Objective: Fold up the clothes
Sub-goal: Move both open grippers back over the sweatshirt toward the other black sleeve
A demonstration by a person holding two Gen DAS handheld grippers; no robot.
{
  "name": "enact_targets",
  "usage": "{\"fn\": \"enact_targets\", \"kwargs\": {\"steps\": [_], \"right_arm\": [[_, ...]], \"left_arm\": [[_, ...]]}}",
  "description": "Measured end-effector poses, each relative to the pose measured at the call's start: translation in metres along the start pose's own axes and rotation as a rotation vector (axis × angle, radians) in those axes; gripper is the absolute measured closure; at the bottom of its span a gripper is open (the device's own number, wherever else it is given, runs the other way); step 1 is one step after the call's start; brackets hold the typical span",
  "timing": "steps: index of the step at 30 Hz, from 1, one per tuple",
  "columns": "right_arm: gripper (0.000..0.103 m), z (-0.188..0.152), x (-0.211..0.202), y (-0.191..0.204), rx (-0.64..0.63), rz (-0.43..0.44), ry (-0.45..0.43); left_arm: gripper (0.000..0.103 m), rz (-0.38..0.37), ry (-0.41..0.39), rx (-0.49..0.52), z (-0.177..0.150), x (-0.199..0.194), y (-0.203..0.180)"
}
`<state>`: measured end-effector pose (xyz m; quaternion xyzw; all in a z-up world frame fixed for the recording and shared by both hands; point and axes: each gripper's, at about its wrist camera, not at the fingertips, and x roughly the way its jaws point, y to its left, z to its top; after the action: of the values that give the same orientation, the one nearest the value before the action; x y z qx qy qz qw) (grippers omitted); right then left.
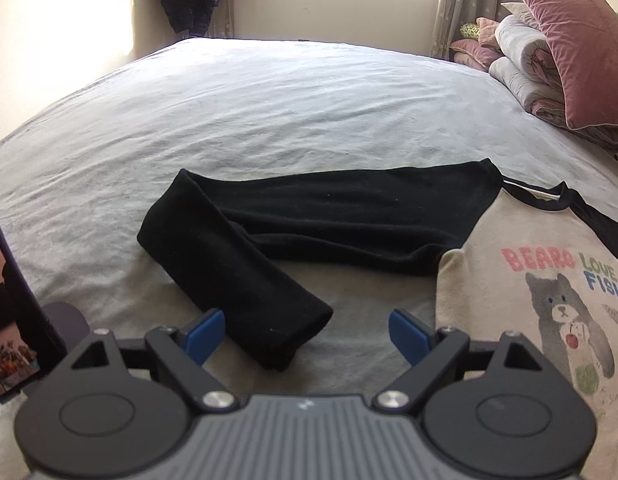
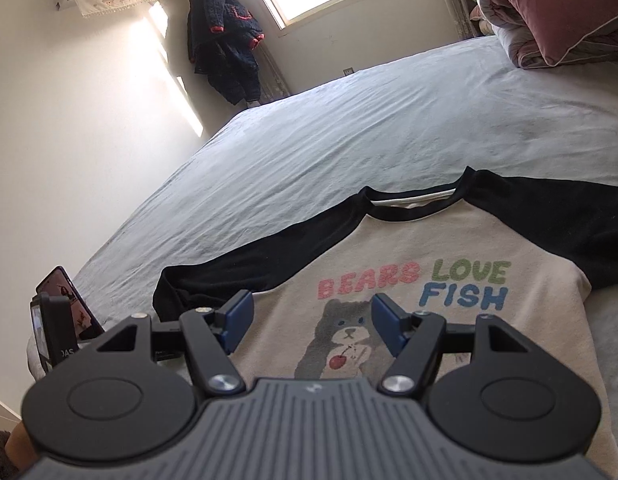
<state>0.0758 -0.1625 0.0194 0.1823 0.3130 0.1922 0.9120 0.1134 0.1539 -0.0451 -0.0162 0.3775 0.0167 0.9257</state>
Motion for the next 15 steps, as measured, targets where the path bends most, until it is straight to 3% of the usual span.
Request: {"fn": "enact_targets", "kwargs": {"steps": [6,11,15], "right_arm": [[0.034,0.0,-0.003,0.006,-0.011,-0.006,0.007],[0.033,-0.001,-0.01,0.01,-0.008,0.001,0.003],[0.033,0.001,-0.012,0.017,-0.023,-0.005,0.009]], "left_arm": [[0.019,0.021,-0.002,0.02,-0.002,0.007,-0.002],[0.026,0.093,-0.04,0.096,-0.004,0.018,-0.008],[0.03,0.107,-0.051,0.131,-0.003,0.024,-0.011]]}}
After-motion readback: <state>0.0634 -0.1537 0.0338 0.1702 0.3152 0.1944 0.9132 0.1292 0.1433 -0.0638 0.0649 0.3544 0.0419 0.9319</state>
